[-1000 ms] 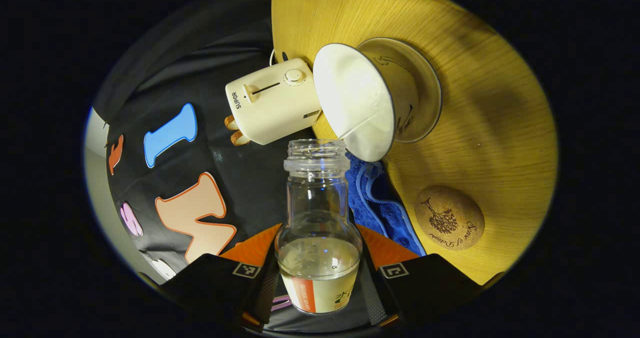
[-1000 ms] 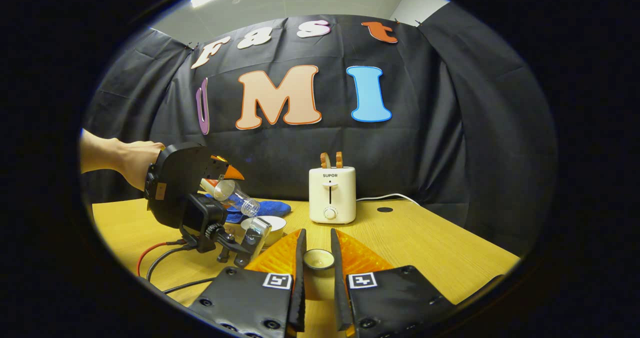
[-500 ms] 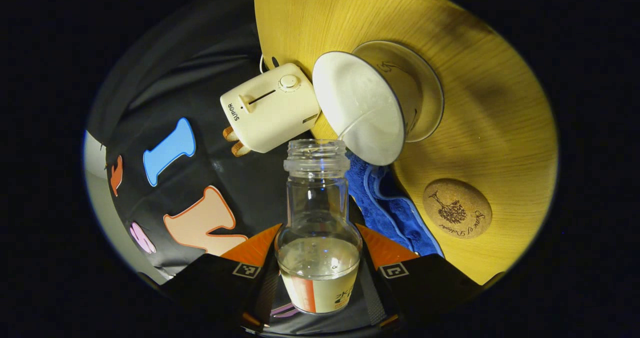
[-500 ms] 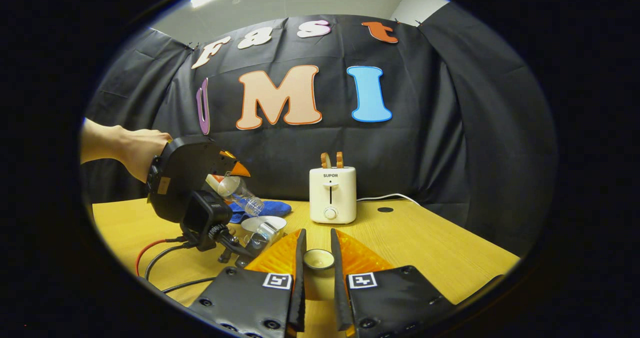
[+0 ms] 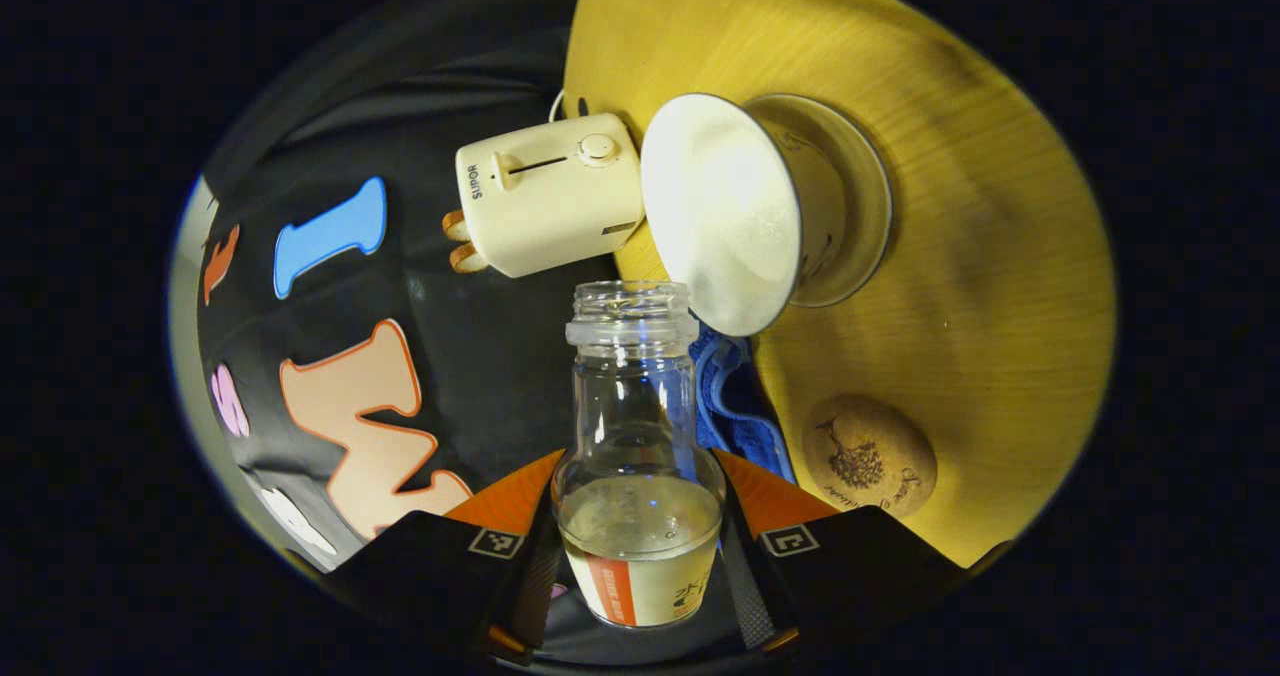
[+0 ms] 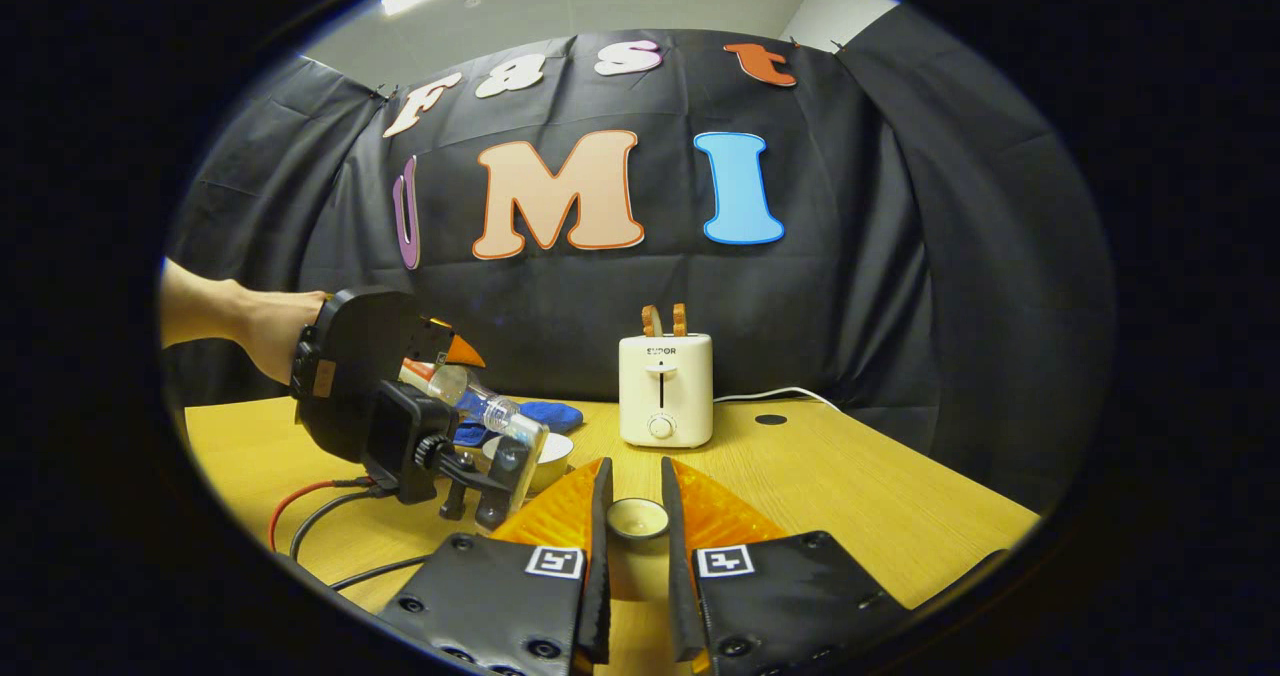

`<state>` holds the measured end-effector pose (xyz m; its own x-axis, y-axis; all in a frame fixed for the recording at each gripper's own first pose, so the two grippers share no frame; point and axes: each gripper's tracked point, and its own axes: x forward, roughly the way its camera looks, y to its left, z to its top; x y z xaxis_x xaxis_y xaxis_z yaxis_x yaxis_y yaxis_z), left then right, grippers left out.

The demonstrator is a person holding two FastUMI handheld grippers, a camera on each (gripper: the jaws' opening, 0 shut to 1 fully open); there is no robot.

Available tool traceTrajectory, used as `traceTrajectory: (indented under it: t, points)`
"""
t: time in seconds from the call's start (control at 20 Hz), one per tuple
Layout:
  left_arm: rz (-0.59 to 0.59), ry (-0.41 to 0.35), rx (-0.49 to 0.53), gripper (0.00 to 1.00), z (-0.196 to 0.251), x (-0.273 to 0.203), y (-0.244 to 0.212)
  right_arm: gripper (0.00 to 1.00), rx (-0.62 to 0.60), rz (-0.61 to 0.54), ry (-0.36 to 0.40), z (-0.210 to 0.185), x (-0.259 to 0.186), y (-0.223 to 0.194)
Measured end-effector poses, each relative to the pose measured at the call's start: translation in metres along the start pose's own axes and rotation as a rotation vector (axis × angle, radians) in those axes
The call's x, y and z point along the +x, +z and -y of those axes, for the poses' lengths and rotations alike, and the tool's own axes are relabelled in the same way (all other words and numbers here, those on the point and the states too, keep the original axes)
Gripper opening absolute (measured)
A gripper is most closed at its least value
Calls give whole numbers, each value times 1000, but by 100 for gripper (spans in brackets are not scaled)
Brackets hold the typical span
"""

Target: Open the teacup lid with one hand, grasp the water bottle and pour water into the teacup with the other hand; after pouring, place the water bottle on the coaster and then close the teacup lid.

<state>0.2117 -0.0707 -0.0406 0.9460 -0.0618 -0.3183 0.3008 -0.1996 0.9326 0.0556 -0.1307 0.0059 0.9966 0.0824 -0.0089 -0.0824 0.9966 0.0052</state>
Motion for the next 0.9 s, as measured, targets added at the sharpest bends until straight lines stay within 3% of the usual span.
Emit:
traceTrajectory:
  t: [0.25, 0.35, 0.5, 0.7, 0.8, 0.9]
  points:
    - [99, -12, -390, 70, -2, -10, 7, 27, 0, 0, 0, 0, 1, 0]
    - [158, -8, -639, 70, -3, -14, 10, 27, 0, 1, 0, 0, 0, 0]
    - [271, 63, -1028, 69, -12, -8, 20, 27, -1, 1, -1, 0, 0, 0]
    - [390, 126, -1449, 69, -10, 9, 22, 27, -2, 0, -6, 1, 0, -1]
    - [419, 110, -1623, 69, -4, 18, 24, 27, -2, -1, -9, 2, 1, 0]
    - [418, 126, -1708, 69, -4, 25, 26, 27, -2, 0, -13, 3, 0, 0]
